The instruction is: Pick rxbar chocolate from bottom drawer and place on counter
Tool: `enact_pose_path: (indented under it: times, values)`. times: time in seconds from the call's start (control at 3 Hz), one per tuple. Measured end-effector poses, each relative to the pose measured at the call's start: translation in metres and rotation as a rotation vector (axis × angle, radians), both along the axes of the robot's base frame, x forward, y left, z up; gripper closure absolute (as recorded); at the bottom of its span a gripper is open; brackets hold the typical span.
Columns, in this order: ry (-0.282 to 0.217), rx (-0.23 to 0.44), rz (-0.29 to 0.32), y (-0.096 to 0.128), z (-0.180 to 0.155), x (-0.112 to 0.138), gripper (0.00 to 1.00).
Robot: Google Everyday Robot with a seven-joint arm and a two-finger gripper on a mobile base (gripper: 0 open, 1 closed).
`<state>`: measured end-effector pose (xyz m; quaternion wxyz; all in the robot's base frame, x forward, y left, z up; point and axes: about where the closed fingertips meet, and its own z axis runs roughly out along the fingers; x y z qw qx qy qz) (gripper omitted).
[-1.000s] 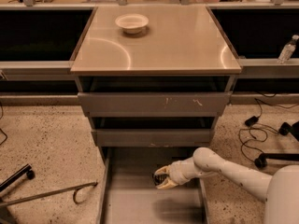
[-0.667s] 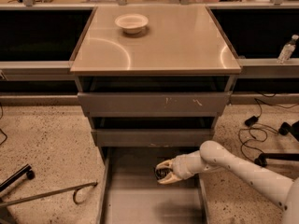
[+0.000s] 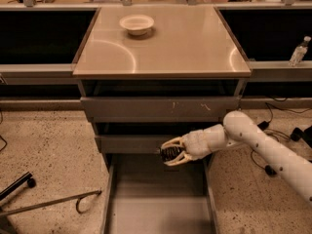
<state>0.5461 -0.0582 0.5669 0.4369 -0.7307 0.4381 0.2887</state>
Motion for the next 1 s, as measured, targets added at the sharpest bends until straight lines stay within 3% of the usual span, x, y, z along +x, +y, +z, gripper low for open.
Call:
enact_pose_path:
  times: [0.33,1.0]
  values:
    - [-0.034,0.015,0.125,0.011,0.064,-0.022,1.00]
    - [-0.036,0.019,0.154,0.010,0.083,-0.021,1.00]
